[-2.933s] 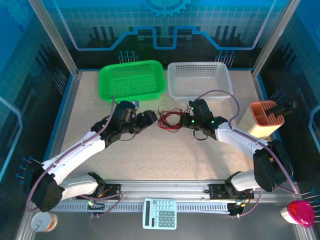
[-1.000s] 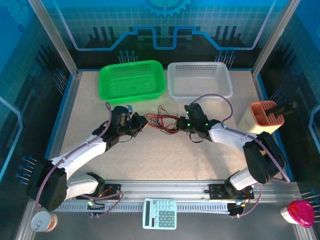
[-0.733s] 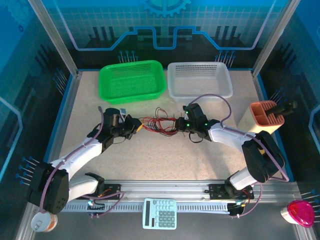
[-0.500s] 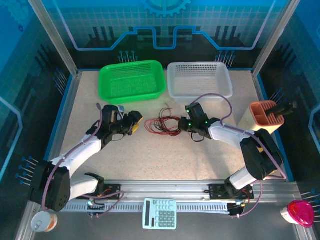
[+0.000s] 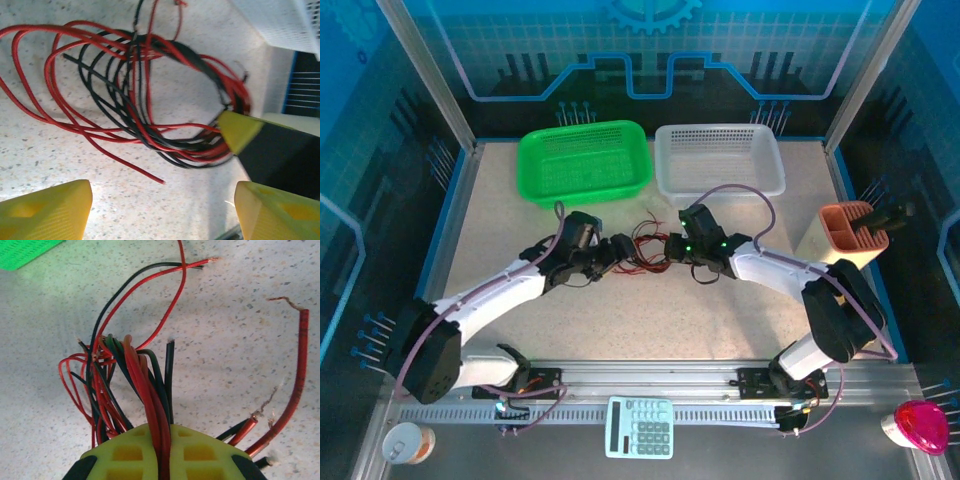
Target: Untangle the cables
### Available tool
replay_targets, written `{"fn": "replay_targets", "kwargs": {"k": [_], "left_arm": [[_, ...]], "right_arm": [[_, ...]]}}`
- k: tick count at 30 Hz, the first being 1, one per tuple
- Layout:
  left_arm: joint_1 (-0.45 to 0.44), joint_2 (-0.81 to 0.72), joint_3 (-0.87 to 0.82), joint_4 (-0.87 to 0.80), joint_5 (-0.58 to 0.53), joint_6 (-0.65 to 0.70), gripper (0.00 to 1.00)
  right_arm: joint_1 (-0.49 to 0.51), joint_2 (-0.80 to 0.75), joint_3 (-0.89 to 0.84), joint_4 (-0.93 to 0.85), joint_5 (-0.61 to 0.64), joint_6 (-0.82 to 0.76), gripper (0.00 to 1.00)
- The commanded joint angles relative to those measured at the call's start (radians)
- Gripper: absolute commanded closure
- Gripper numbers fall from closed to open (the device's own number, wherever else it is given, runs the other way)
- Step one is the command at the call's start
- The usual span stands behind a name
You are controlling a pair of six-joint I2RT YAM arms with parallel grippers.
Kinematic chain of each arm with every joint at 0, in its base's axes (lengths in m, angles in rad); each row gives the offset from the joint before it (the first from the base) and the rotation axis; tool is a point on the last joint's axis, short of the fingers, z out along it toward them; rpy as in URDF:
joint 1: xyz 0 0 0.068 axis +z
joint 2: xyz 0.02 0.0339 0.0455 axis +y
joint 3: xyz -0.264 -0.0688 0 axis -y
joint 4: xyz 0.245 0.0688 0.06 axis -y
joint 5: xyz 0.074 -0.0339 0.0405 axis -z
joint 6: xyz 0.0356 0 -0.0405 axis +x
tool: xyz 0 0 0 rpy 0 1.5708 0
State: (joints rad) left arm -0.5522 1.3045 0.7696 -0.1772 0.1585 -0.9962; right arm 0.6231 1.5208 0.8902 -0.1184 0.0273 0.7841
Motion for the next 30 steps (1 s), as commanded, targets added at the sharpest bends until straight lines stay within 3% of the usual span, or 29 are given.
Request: {"fn": "replay_targets", "kwargs": {"k": [1,11,13,15,17,23,24,25,27,30], "left_arm": [[-0.034,0.043,0.020,-0.010,-0.067,-0.025,0.24],[-0.058,0.157,0.080,0.037,-0.158,-0.056,0.25],[-0.058,0.180,0.099,0.048,-0.163,-0.056,0.36],[-0.058,0.208,0.116,0.064,-0.160,-0.056,0.54],[-0.059,0.234,0.131,0.075,-0.150,-0.056,0.79],[-0.057,0.260,0.125,0.111,-0.126,-0.052,0.97],[-0.058,0.262,0.124,0.115,-0.126,-0.051,0.97],[-0.058,0.265,0.119,0.132,-0.121,-0.048,0.88],[-0.058,0.277,0.121,0.138,-0.111,-0.054,0.60],[-0.060,0.305,0.127,0.152,-0.093,-0.061,0.41]], "right_arm": [[0.022,-0.067,0.026,0.010,0.023,0.055,1.00],[0.073,-0.118,0.022,0.028,0.016,0.099,1.00],[0.082,-0.124,0.015,0.034,0.010,0.110,1.00],[0.086,-0.129,0.004,0.047,0.003,0.121,1.00],[0.086,-0.131,-0.005,0.054,0.000,0.128,1.00],[0.074,-0.144,-0.057,0.086,-0.015,0.144,1.00],[0.071,-0.145,-0.060,0.094,-0.024,0.148,1.00],[0.070,-0.145,-0.064,0.103,-0.033,0.154,1.00],[0.068,-0.143,-0.070,0.120,-0.049,0.164,1.00],[0.068,-0.141,-0.071,0.140,-0.069,0.177,1.00]]}}
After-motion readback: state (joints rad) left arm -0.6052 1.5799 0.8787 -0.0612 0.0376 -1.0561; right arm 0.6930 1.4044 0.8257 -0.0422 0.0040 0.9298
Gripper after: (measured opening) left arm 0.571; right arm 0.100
